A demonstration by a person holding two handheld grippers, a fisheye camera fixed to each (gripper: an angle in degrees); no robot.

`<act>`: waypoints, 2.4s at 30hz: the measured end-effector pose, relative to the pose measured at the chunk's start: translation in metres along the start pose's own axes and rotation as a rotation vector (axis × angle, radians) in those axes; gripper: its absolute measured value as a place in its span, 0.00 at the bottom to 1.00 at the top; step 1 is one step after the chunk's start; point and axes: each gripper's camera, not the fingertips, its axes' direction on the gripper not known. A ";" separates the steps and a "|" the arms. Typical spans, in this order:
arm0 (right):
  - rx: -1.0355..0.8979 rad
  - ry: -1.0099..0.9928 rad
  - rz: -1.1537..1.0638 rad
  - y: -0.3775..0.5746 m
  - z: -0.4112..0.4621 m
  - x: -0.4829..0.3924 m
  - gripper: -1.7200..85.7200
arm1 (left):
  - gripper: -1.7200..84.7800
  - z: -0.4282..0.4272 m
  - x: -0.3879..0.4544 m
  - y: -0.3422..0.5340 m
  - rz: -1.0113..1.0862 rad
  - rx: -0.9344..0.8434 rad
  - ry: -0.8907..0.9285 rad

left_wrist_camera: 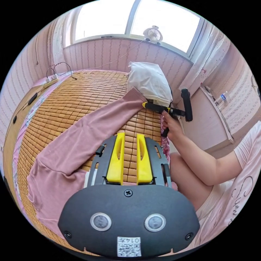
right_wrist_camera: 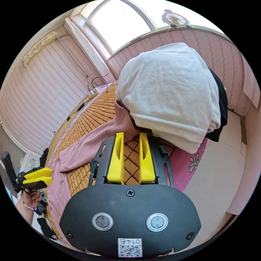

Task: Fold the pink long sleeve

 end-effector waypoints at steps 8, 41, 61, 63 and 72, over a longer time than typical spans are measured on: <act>-0.006 -0.064 0.013 -0.005 -0.001 0.014 0.05 | 0.10 0.063 -0.023 -0.083 -0.017 -0.067 -0.081; 0.020 -1.188 -0.915 0.129 -0.133 -0.287 0.05 | 0.03 -0.305 -0.027 0.127 -0.328 0.348 -0.433; -0.616 -0.454 -1.304 0.406 -0.017 -0.475 0.09 | 0.10 -0.375 0.039 0.449 -0.982 0.211 -0.300; -0.585 -0.405 -1.261 0.391 0.006 -0.497 0.09 | 0.11 -0.368 0.034 0.434 -0.920 0.124 -0.347; -0.590 -0.023 -1.147 0.348 0.155 -0.599 0.03 | 0.06 -0.396 0.020 0.436 -0.894 -0.034 -0.378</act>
